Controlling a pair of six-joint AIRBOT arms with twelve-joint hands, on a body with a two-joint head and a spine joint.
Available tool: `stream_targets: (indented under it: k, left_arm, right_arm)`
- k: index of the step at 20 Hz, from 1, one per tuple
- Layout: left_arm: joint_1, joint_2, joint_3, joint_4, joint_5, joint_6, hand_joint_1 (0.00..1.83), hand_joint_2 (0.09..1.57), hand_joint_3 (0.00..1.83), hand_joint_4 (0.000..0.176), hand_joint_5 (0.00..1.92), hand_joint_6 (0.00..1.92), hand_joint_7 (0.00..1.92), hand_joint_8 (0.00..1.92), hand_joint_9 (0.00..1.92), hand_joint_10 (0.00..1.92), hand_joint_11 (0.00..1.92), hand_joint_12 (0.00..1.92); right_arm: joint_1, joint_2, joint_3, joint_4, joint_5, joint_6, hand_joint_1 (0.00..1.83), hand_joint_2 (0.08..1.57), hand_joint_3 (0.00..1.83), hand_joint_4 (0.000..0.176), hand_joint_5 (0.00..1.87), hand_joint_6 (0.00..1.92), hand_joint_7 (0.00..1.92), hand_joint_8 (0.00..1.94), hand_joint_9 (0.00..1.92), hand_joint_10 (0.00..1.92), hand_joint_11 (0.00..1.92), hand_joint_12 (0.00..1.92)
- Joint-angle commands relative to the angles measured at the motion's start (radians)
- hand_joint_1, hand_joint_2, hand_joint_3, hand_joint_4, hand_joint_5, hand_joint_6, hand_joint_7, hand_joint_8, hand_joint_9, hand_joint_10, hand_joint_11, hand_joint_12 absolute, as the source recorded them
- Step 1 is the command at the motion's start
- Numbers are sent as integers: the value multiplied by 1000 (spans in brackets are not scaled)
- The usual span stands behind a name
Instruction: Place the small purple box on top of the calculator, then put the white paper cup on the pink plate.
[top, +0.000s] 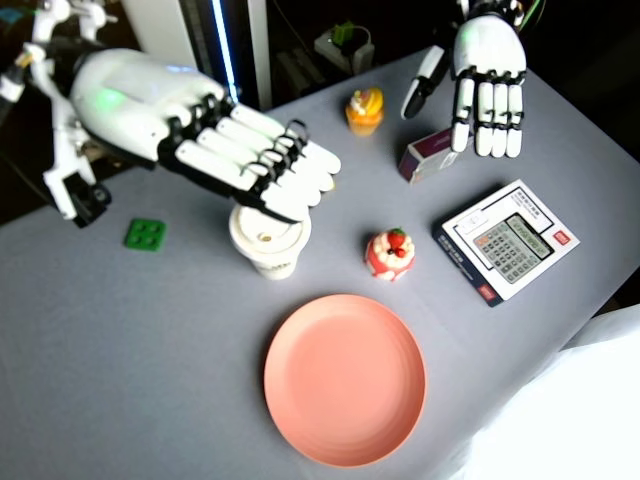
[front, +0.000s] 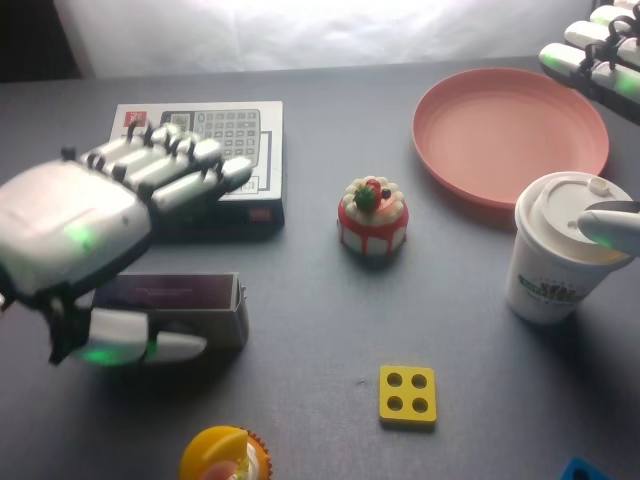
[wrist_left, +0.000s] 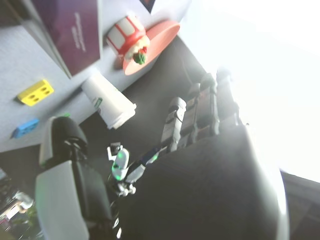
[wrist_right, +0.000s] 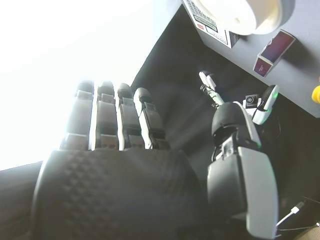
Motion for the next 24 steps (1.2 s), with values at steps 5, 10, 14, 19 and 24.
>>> stream_targets:
  k: [5, 10, 14, 19, 24]
  left_arm:
    - [48, -9, 3, -66, -76, 2, 778, 948, 0, 38, 145, 24, 156, 22, 73, 23, 11, 5]
    - [49, -45, 39, -102, -10, 3, 851, 1063, 5, 0, 420, 27, 540, 35, 472, 107, 0, 1127]
    - [49, -75, 63, -116, 20, 3, 1174, 1161, 20, 0, 732, 936, 963, 907, 828, 1053, 596, 1726]
    - [49, -88, 71, -118, 12, 3, 1114, 1189, 3, 0, 838, 1205, 877, 1827, 1051, 1920, 1171, 1921]
    - [49, -35, 38, -118, -123, 3, 1222, 1206, 0, 0, 793, 1065, 859, 1454, 875, 1746, 892, 1921]
  right_arm:
    - [11, -4, 5, 11, 130, -1, 154, 1202, 10, 0, 0, 0, 0, 0, 0, 0, 0, 0]
    - [7, -6, 6, 16, 130, -1, 177, 1207, 10, 0, 0, 0, 0, 0, 0, 0, 0, 0]
    - [7, -7, 6, 17, 130, -1, 198, 1216, 12, 0, 0, 0, 0, 0, 0, 0, 0, 0]
    - [6, -9, 7, 20, 130, -1, 172, 1218, 10, 0, 0, 0, 0, 0, 0, 0, 0, 0]
    - [5, -12, 9, 22, 130, -1, 154, 1216, 8, 0, 0, 0, 0, 0, 0, 0, 0, 0]
